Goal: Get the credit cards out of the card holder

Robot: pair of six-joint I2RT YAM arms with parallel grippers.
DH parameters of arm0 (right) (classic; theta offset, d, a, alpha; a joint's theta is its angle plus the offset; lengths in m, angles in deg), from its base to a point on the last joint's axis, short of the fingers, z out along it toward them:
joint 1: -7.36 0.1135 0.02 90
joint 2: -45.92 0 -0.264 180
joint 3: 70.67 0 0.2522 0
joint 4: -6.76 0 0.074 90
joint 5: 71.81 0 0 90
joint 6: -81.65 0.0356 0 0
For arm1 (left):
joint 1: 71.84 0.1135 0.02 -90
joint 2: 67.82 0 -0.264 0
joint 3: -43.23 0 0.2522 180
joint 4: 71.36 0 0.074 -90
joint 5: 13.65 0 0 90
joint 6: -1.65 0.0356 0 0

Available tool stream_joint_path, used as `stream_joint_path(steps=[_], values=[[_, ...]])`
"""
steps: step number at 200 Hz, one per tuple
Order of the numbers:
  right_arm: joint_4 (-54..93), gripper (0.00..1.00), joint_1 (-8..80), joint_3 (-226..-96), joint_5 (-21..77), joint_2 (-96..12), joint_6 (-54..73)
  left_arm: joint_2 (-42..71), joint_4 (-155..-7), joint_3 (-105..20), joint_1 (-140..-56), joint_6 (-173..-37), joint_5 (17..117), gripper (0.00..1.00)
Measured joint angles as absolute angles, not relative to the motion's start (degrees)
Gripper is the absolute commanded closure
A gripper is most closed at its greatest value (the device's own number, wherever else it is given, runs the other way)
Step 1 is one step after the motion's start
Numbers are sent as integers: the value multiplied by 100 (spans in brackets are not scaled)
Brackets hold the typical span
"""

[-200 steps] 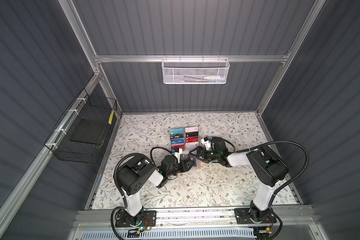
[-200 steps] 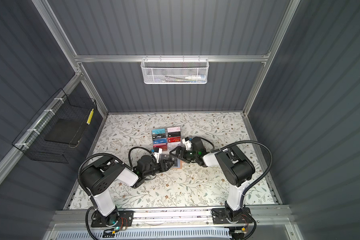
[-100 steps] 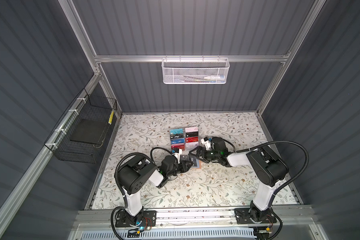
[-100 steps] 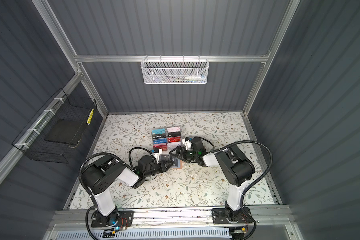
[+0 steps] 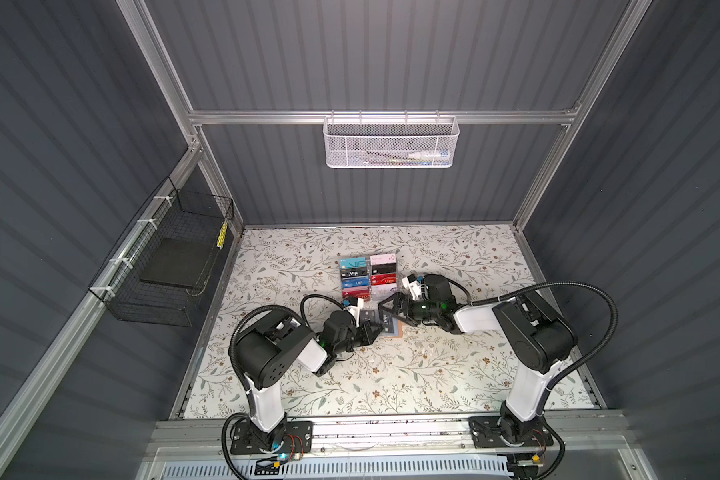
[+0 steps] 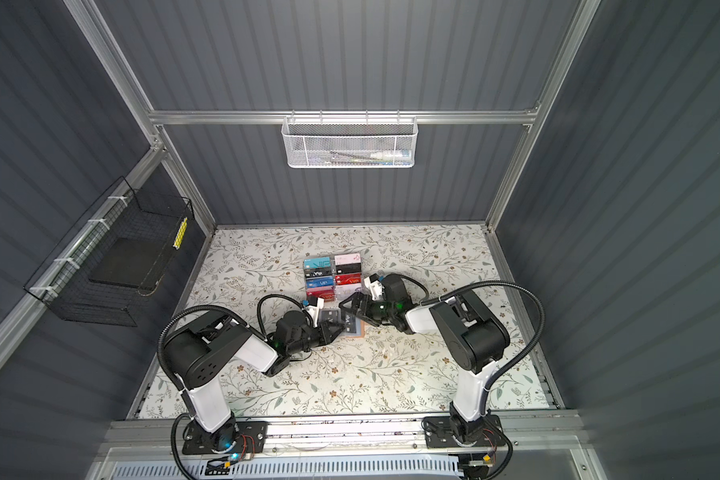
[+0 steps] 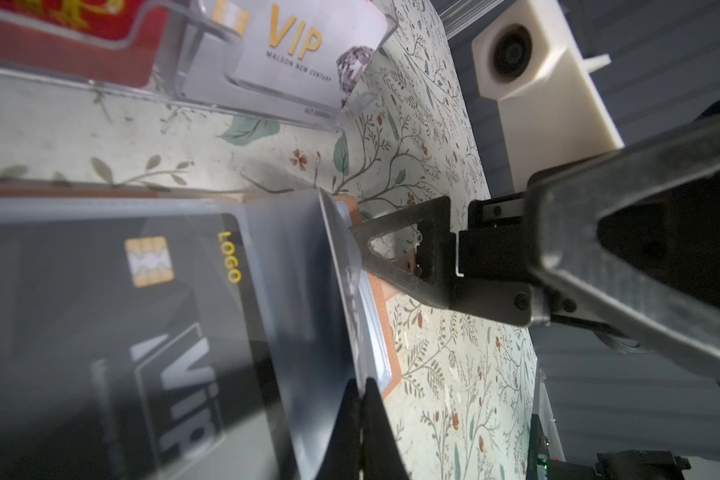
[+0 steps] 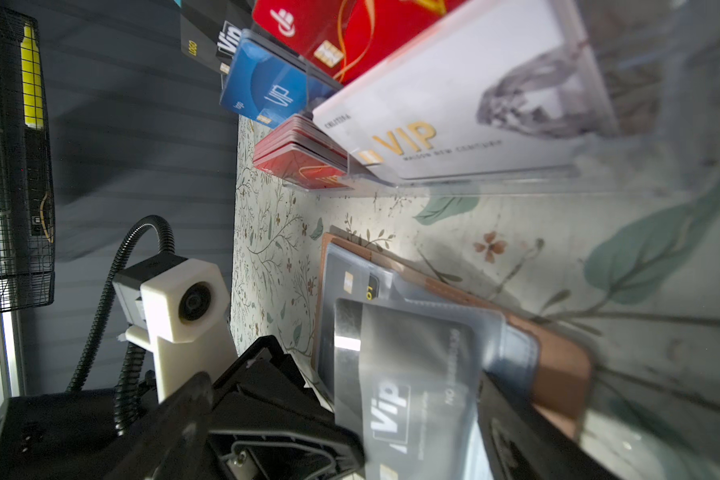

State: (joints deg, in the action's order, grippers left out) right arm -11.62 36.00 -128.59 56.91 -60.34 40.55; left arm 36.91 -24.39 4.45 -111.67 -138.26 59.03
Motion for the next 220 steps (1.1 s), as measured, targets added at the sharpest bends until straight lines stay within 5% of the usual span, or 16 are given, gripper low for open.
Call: stream_joint_path(steps=[131,220], values=[[-1162,1,3600,-12859,5691,-6032,4058,3085,-3589,373,-11071,-13408,6008,100],[-1151,1,3572,-12820,5683,-5984,4071,2145,-6190,-362,-11008,-12289,6126,100]])
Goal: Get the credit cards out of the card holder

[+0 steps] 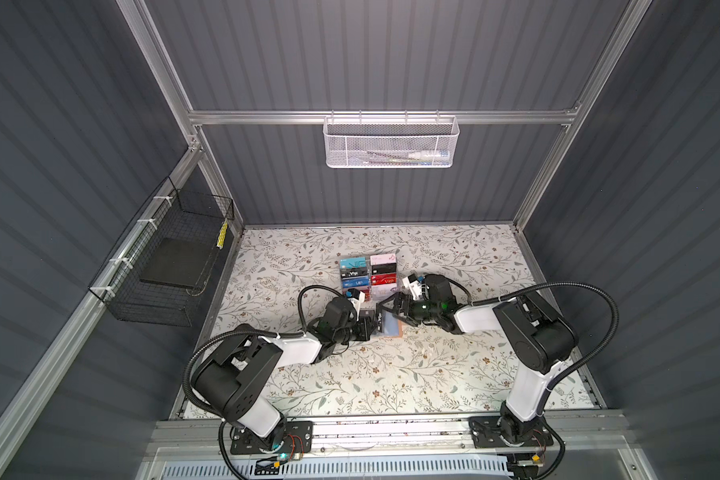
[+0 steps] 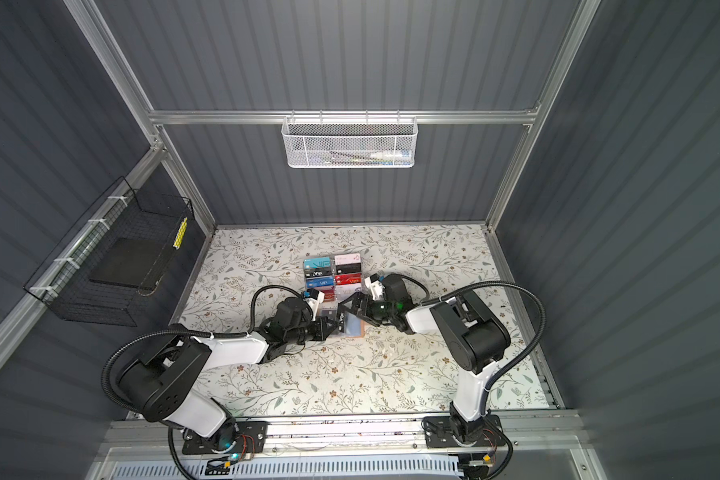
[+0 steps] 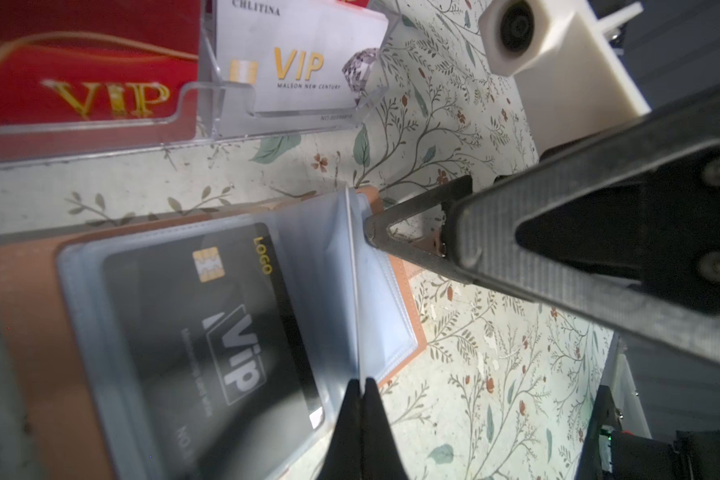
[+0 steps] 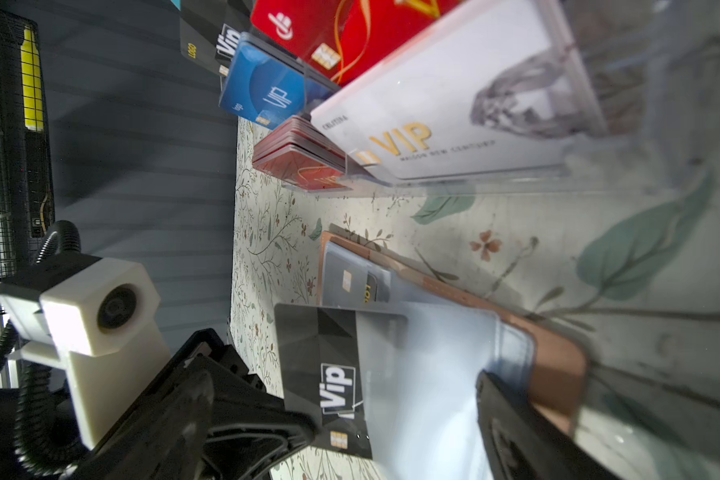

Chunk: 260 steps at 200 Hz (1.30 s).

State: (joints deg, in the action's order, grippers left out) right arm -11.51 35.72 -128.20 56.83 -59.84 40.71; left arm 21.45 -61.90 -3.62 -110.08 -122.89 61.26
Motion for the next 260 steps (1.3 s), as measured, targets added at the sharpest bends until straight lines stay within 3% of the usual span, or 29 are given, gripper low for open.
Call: stream_joint_path(steps=[71,117,175,212,260], values=[[-1005,1,3541,-12610,5648,-5605,4071,1101,-8530,-1072,-11008,-11026,6703,100],[-651,1,3554,-12560,5519,-4961,3885,443,-9166,-1430,-11008,-10053,7136,100],[427,1,3856,-12669,4747,-3868,3059,430,-10257,-2890,-10970,-8442,7817,100],[925,1,3902,-12730,4422,-3365,2845,475,-10843,-3819,-10594,-7090,7748,100],[1655,1,3980,-13548,3943,-3129,2602,956,-11346,-4034,-9985,-5629,7684,100]])
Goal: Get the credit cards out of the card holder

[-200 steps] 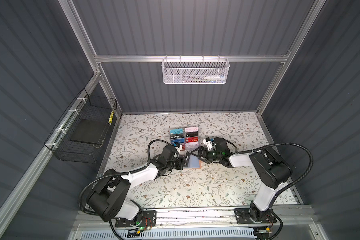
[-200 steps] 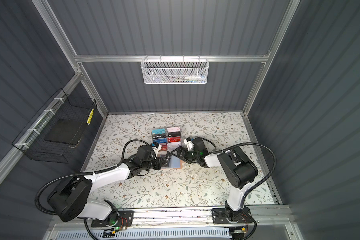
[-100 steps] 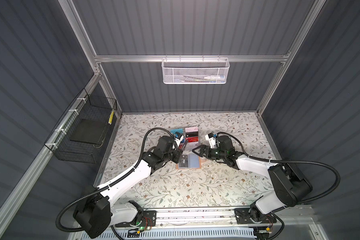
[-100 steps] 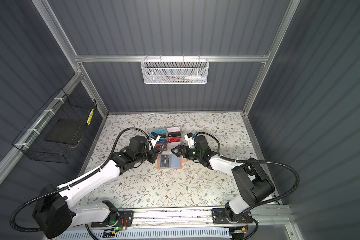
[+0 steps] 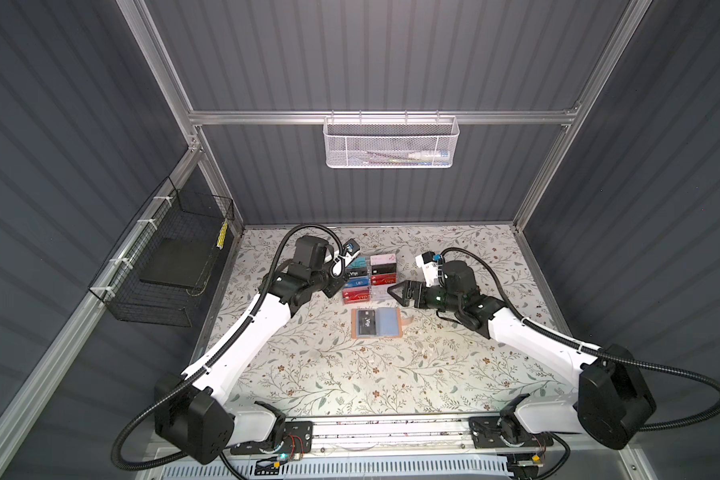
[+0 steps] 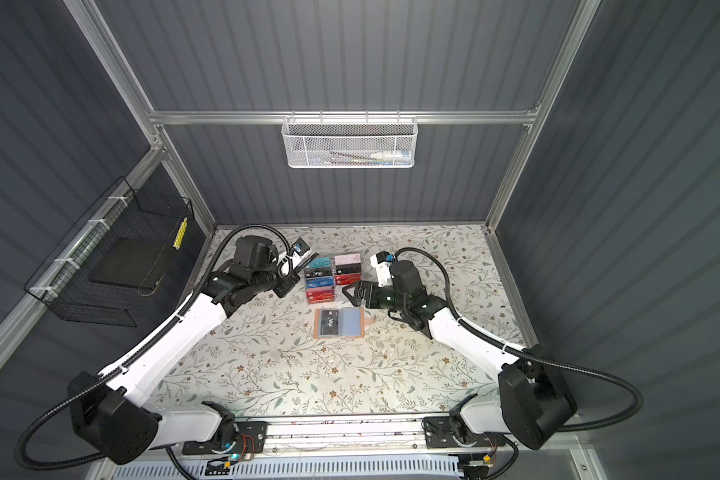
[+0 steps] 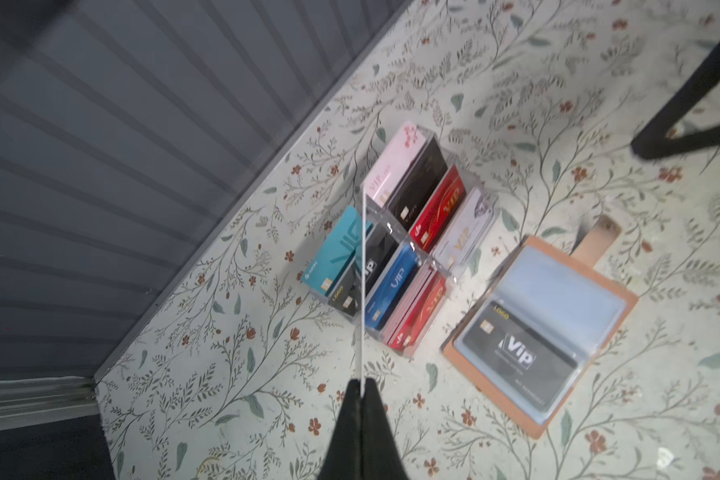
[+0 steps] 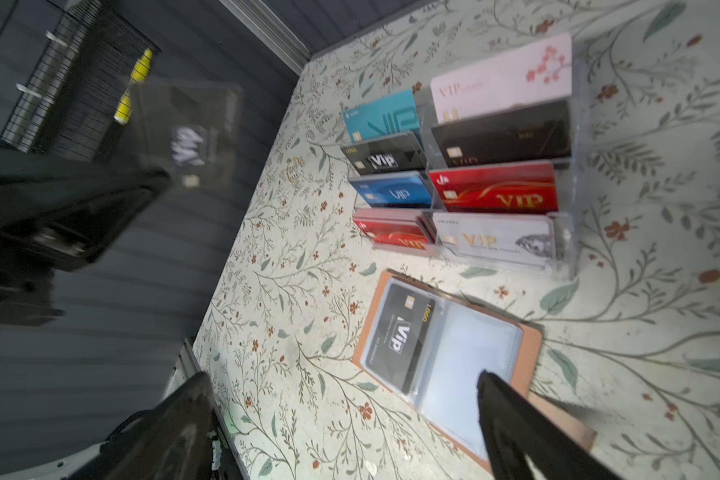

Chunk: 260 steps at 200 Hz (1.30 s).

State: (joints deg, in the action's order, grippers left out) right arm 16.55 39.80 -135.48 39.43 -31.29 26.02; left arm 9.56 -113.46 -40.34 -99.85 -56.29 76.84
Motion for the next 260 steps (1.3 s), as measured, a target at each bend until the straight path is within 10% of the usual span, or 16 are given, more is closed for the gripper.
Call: stream_joint_path(steps=[260], values=[[1710,1,4605,-13646,2249,-3378,1065,3610,-12786,-5964,-9274,-2891,6447,100]])
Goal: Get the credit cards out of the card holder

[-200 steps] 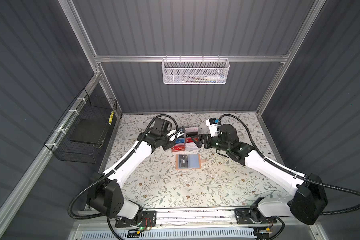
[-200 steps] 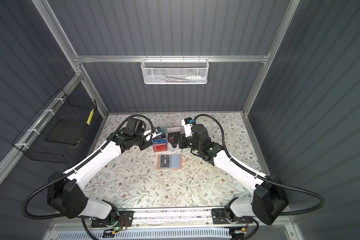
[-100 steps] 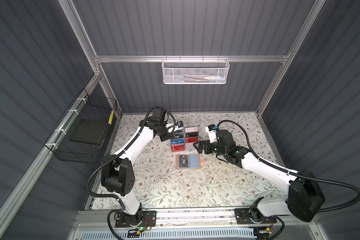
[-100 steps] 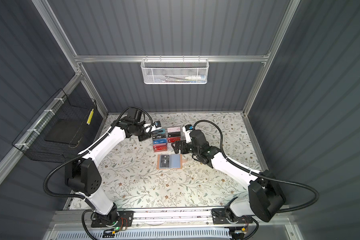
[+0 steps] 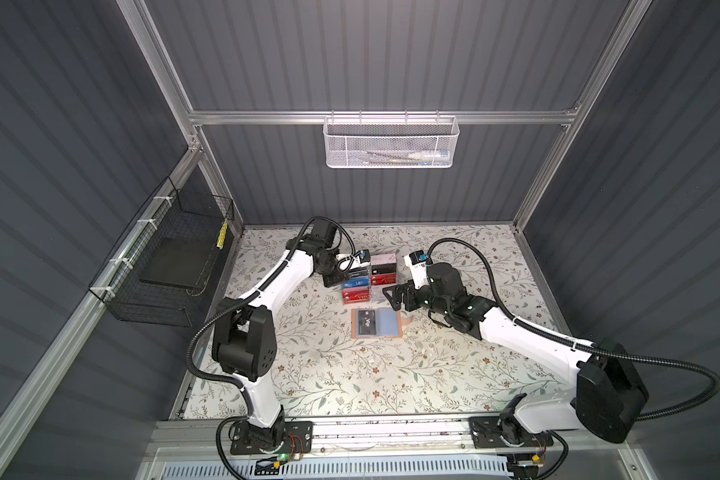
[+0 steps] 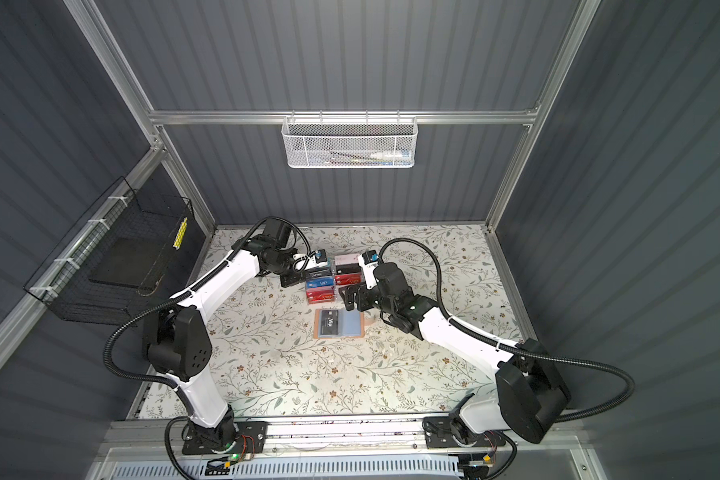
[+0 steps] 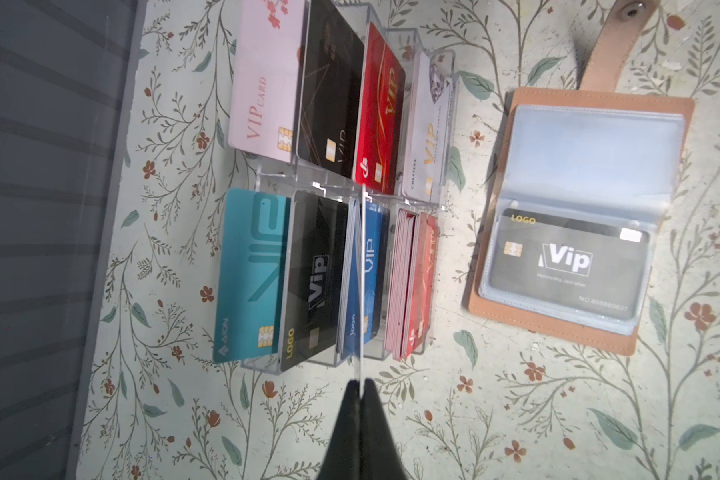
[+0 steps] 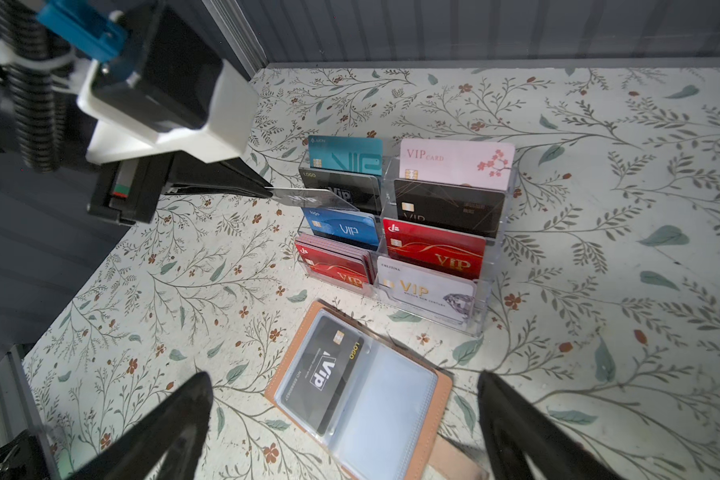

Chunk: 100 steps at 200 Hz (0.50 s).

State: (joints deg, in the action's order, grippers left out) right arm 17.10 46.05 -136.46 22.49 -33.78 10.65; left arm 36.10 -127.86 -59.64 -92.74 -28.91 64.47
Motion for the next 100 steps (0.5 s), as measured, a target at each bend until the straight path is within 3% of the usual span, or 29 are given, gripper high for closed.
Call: stream_joint_path(steps=[100], values=[[1712,1,4610,-13646,2242,-3496,1063,3953,-12943,-6521,-9272,-2740,6563,100]])
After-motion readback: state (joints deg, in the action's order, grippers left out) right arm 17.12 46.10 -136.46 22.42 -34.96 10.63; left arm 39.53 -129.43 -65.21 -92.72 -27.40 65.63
